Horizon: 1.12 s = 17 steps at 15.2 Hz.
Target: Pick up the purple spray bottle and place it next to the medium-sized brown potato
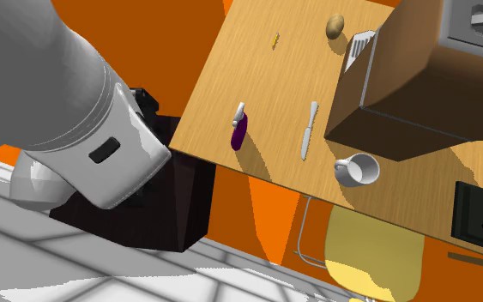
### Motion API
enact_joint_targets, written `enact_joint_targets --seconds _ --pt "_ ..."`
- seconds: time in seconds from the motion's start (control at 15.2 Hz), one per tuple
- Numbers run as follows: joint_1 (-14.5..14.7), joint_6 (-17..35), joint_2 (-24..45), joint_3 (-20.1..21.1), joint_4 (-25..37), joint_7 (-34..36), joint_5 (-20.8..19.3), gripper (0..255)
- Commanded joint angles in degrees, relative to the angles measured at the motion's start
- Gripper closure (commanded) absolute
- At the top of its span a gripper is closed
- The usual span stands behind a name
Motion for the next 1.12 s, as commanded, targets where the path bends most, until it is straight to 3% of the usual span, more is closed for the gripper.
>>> enact_joint_targets --seconds 0.0,0.53,1.06 --pt "0.0 0.0 0.0 0.0 0.0 0.0 0.0 0" --pt "7.7 21.7 -2.9 -8.5 -17.5 -19.8 2.1 0" --pt "18.9 43.2 3.1 -19.3 -28.0 -42.8 6.7 0"
